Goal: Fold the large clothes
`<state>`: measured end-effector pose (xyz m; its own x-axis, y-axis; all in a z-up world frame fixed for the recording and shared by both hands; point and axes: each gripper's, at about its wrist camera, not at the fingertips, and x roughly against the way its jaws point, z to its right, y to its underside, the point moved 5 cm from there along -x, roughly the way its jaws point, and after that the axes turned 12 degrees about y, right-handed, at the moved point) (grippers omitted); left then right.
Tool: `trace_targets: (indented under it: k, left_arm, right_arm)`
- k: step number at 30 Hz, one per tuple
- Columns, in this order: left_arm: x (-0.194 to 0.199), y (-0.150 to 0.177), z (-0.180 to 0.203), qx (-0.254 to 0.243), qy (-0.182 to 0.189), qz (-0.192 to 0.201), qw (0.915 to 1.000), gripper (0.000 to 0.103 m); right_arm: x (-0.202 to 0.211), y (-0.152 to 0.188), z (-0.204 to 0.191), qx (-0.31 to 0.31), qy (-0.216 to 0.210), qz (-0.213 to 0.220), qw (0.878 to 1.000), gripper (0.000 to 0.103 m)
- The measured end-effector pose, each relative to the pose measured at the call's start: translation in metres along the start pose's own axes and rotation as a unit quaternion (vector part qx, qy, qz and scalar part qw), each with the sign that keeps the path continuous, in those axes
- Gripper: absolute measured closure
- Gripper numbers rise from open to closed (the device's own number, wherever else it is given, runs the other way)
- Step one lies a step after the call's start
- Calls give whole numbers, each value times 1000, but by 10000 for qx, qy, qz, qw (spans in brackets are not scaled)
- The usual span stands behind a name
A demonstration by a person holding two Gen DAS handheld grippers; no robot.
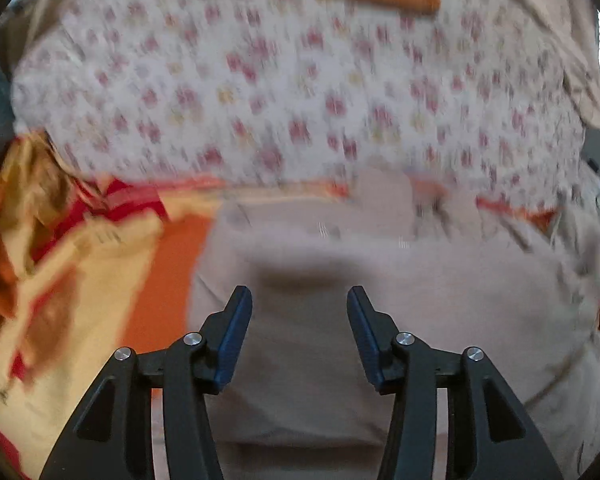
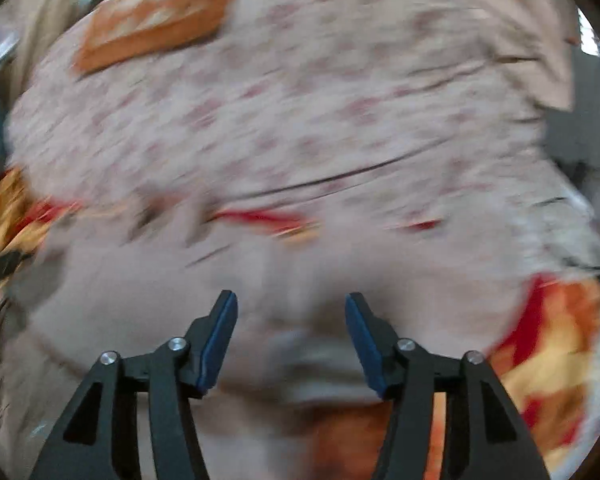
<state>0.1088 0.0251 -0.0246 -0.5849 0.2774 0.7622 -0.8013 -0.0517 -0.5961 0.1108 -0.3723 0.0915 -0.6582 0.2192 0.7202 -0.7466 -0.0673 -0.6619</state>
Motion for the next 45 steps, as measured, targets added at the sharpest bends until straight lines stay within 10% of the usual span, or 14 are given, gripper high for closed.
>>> trace_targets:
  k: [2, 7, 13, 16, 17, 18, 29, 36, 45]
  left_arm:
    - [-23, 9, -6, 235, 75, -518, 9984, 61]
    - [-27, 1, -6, 268, 55, -371, 9989, 58]
    - [-29, -2, 1, 49, -90, -414, 9991, 50]
    - [-29, -3, 0, 50, -87, -407, 9991, 49]
    - [-29, -3, 0, 53, -90, -410, 9991, 49]
    - [-30, -4, 0, 48, -93, -414, 9991, 49]
    - [-28, -5, 0, 93, -61, -400, 9991, 49]
    - [-23, -3, -2, 178, 92, -341, 9992, 49]
    - [-23, -3, 1, 84, -10, -379, 9992, 48]
  right_arm:
    - [-10, -20, 63, -285, 546, -24, 9981, 41]
    - [-52, -43, 165, -1092, 656, -341, 9913, 33]
    - [-131, -36, 204, -1322, 539, -962, 9851, 33]
    - [-159, -27, 198, -1031, 414, -1373, 9843, 60]
    - [-158, -29, 191, -908, 370, -1363, 9858, 98]
    - [-149, -32, 188, -977, 260, -1242, 9871, 100]
    - [46, 16, 221, -2807, 939, -406, 9543, 99]
    - [19, 90, 222, -3522, 724, -898, 9288, 82]
    - [57, 109, 303, -3748, 1260, -33, 9185, 54]
